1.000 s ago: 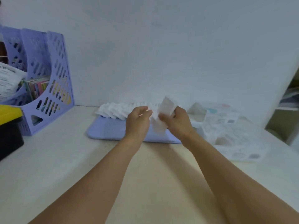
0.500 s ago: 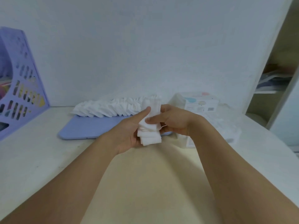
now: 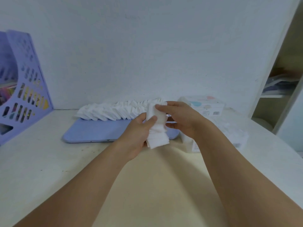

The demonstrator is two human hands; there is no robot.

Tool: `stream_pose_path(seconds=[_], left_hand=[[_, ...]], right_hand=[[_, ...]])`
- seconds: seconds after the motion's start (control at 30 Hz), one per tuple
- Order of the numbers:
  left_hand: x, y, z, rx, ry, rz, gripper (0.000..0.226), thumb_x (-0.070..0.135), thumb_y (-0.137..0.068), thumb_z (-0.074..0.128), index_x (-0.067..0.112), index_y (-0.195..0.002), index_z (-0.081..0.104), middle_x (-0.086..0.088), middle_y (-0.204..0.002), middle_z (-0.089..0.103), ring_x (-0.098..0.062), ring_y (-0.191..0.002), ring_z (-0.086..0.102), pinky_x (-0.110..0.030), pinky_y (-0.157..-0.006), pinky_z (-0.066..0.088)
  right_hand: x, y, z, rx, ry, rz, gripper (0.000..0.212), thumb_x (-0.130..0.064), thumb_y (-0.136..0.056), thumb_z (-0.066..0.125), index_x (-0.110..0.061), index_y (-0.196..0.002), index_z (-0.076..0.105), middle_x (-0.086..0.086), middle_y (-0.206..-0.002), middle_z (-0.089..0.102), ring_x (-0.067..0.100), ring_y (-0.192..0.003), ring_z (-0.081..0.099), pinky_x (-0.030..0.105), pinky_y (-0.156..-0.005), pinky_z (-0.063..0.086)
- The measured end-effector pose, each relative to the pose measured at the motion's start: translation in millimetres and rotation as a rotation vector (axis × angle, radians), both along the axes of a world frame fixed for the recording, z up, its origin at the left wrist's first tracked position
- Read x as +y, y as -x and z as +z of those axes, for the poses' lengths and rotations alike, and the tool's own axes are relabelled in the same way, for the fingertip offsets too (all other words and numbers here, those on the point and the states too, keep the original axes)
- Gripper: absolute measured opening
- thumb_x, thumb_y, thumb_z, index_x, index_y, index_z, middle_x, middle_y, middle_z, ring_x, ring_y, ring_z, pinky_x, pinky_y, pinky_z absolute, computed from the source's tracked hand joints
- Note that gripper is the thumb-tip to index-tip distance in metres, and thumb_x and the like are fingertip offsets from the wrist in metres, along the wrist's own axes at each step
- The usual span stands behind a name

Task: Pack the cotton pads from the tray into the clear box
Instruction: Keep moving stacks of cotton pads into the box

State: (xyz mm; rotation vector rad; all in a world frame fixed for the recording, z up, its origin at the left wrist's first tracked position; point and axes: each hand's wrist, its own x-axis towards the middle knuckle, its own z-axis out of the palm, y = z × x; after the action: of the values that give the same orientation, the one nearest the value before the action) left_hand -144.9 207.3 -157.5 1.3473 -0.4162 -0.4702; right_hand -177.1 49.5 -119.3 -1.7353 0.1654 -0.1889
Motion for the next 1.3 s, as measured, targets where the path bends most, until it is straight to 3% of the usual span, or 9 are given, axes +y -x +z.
stream_pose_path(seconds=[0.2,0.37,0.5,0.63,0.73,0.8,1.03,1.17,1.3], left_hand=[[-1.0,-3.2,-1.0,-0.005,0.033,-0.044,0.055,0.008,-0.092,0.071,0.020,-0.140,0.048,-0.009,-0.129,0.067,-0.027,-0.113,0.069,-0.049,-0.097,0.056],[-0.6,-7.8,-5.0,-0.055,0.017,0.020,0.043,0.011,-0.095,0.068,0.020,-0.134,0.053,-0.006,-0.127,0.068,-0.024,-0.113,0.068,-0.048,-0.098,0.055],[0.8,-10.1,-5.0,-0.100,0.019,0.024,0.047,0.016,-0.092,0.073,0.022,-0.134,0.053,-0.003,-0.125,0.070,-0.021,-0.113,0.068,-0.045,-0.099,0.055],[2.6,-9.8,-2.4,-0.166,0.007,0.005,0.060,0.018,-0.082,0.080,0.027,-0.134,0.053,0.000,-0.124,0.069,-0.019,-0.111,0.069,-0.040,-0.091,0.059],[3.5,-10.2,-1.2,-0.196,0.013,-0.006,0.067,0.013,-0.078,0.082,0.025,-0.136,0.050,-0.002,-0.129,0.066,-0.020,-0.116,0.066,-0.045,-0.096,0.056],[3.4,-10.5,-0.8,-0.232,0.006,0.003,0.064,0.003,-0.083,0.078,0.025,-0.135,0.049,-0.002,-0.130,0.064,-0.021,-0.119,0.064,-0.047,-0.098,0.055],[4.8,-7.5,0.6,-0.287,-0.055,-0.033,0.060,-0.001,-0.089,0.071,0.022,-0.138,0.045,-0.004,-0.129,0.064,-0.021,-0.119,0.064,-0.038,-0.092,0.059],[7.5,-7.1,2.3,-0.230,-0.046,-0.096,0.059,-0.001,-0.089,0.071,0.017,-0.139,0.047,-0.008,-0.131,0.064,-0.024,-0.121,0.063,-0.045,-0.100,0.054],[9.2,-8.6,2.6,-0.151,-0.030,-0.145,0.056,-0.001,-0.089,0.071,0.017,-0.138,0.049,-0.008,-0.131,0.066,-0.023,-0.120,0.065,-0.046,-0.101,0.054]], right_hand=[[-0.5,-1.9,-1.7,-0.159,-0.065,-0.186,0.024,-0.023,-0.093,0.073,-0.005,-0.109,0.075,0.008,-0.102,0.074,0.016,-0.086,0.064,0.026,-0.071,0.048],[-12.1,2.4,10.1,-0.257,-0.253,-0.093,0.012,-0.022,-0.092,0.074,-0.015,-0.082,0.078,0.002,-0.078,0.066,0.014,-0.068,0.054,0.024,-0.058,0.042],[-14.6,6.6,7.1,-0.130,-0.075,0.092,0.023,-0.025,-0.089,0.076,-0.003,-0.095,0.077,0.009,-0.087,0.068,0.020,-0.078,0.057,0.029,-0.069,0.047],[-5.1,5.7,4.2,-0.073,0.047,0.063,0.028,-0.026,-0.089,0.077,-0.001,-0.103,0.076,0.005,-0.082,0.069,0.014,-0.071,0.058,0.026,-0.064,0.045],[-4.7,5.4,3.6,-0.081,0.010,0.059,0.030,-0.022,-0.092,0.074,0.003,-0.108,0.073,0.014,-0.098,0.075,0.028,-0.087,0.068,0.038,-0.083,0.056],[-5.1,5.7,3.7,-0.084,-0.002,0.051,0.030,-0.020,-0.091,0.074,0.003,-0.111,0.072,0.018,-0.110,0.075,0.037,-0.104,0.071,0.049,-0.099,0.055],[0.7,7.7,4.0,-0.100,0.130,0.040,0.040,-0.016,-0.084,0.081,-0.018,-0.122,0.068,0.011,-0.109,0.071,0.021,-0.092,0.070,0.041,-0.088,0.059],[-3.3,9.5,5.6,-0.141,0.209,0.032,0.030,-0.012,-0.085,0.081,-0.011,-0.114,0.072,0.013,-0.118,0.071,0.026,-0.100,0.070,0.042,-0.089,0.059],[-5.7,11.3,4.9,-0.163,0.196,0.076,0.025,-0.008,-0.087,0.077,0.000,-0.109,0.069,0.008,-0.102,0.072,0.019,-0.090,0.066,0.030,-0.082,0.057]])
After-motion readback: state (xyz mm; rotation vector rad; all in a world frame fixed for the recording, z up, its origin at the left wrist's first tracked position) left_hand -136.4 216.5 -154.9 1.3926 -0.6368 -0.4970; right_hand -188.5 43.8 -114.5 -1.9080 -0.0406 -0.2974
